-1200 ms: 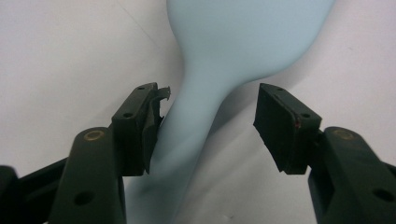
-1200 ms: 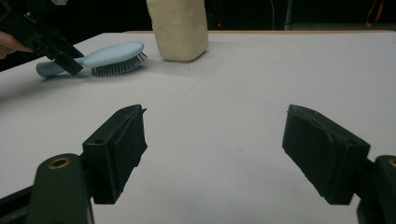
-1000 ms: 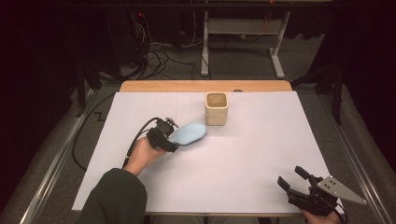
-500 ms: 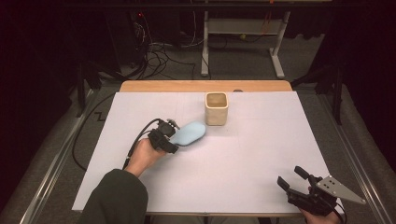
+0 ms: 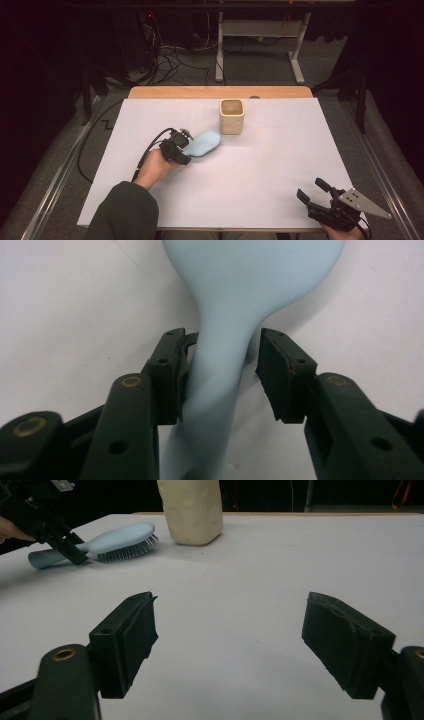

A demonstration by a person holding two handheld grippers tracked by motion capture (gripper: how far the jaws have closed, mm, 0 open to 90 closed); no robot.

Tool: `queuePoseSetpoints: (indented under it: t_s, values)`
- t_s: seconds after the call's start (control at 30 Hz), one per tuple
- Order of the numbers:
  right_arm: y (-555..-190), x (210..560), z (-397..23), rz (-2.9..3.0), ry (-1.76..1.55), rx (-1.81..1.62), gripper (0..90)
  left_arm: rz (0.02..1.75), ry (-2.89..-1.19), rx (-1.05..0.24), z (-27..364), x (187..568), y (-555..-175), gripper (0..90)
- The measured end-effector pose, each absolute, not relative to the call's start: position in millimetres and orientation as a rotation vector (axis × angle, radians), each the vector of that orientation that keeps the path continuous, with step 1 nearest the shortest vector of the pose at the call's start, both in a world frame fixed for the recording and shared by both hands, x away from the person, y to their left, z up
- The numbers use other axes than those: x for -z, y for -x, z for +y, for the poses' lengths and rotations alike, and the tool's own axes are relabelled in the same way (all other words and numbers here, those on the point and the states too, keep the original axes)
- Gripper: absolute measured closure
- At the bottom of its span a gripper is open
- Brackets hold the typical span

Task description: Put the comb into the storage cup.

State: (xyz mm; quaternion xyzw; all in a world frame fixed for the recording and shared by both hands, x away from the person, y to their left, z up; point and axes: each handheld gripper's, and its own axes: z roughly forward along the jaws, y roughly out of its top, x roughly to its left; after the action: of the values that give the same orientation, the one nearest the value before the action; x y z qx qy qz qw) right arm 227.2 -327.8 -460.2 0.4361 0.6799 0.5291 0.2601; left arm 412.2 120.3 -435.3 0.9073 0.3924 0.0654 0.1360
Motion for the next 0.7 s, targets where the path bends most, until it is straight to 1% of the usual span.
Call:
queuePoseSetpoints:
  t_s: [0.07, 0.2, 0.7]
  values:
    - [-227.3, 460.3, -327.6, 1.842, -1.181, -1.432, 22.2, 1.13, -2.633, -0.189, 120.4, 435.5, -412.3, 59.3]
    - [-227.4, 460.4, -327.2, 1.842, -1.183, -1.432, 22.2, 1.127, -2.642, -0.189, 118.9, 436.5, -411.8, 61.4]
    - [-228.3, 460.8, -325.9, 1.85, -1.176, -1.429, 22.2, 1.128, -2.625, -0.184, 114.0, 439.0, -415.7, 60.9]
